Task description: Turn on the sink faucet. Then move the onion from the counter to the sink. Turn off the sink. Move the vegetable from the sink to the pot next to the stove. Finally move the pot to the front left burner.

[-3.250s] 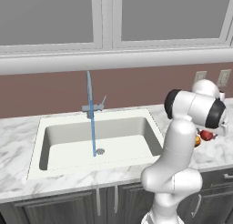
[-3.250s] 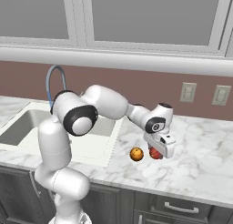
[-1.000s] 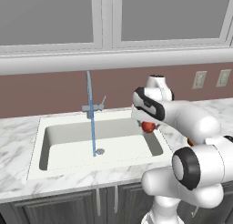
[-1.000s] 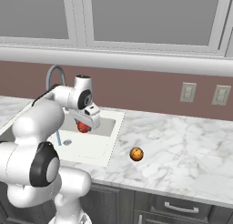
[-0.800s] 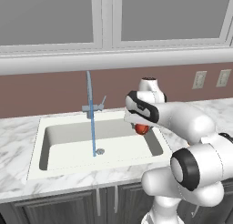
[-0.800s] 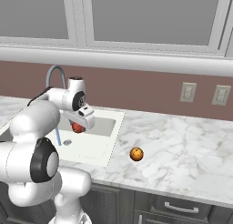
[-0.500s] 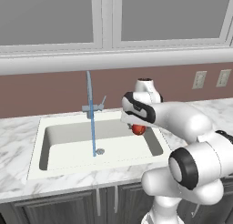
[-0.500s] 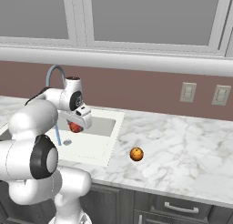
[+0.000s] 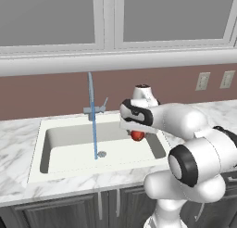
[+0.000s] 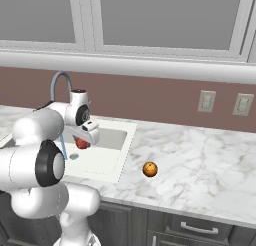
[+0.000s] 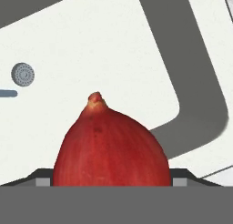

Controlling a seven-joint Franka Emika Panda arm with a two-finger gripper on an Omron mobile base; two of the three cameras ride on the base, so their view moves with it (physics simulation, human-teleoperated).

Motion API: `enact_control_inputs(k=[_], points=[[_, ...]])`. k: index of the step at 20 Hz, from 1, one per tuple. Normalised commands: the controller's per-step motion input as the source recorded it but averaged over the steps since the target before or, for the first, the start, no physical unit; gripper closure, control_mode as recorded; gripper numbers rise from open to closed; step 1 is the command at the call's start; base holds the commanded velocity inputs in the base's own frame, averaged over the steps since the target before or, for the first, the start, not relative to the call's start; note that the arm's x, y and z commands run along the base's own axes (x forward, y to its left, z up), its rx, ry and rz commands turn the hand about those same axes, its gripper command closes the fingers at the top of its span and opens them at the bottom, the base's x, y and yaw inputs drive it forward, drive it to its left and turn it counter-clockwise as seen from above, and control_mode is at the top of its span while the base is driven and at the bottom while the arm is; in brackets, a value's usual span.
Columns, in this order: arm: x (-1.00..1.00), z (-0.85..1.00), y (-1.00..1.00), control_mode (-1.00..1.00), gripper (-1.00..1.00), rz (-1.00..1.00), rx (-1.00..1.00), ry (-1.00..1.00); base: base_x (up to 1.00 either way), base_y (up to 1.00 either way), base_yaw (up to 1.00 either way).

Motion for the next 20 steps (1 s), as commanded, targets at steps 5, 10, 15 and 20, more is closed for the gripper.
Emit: enact_control_inputs(k=[5, 10, 15, 20], points=[[0.24, -0.35, 0.24, -1.0, 1.0, 0.0, -0.03, 0.02, 0.0, 0.0, 0.0], [0.24, -0.32, 0.26, -1.0, 1.0, 0.0, -0.01, 0.04, 0.0, 0.0, 0.0], [0.26, -0.3, 0.19, -1.0, 1.0, 0.0, 0.0, 0.04, 0.0, 0.0, 0.0], [0.09, -0.22, 0.0, -1.0, 1.0, 0.0, 0.0, 0.08, 0.0, 0.0, 0.0]])
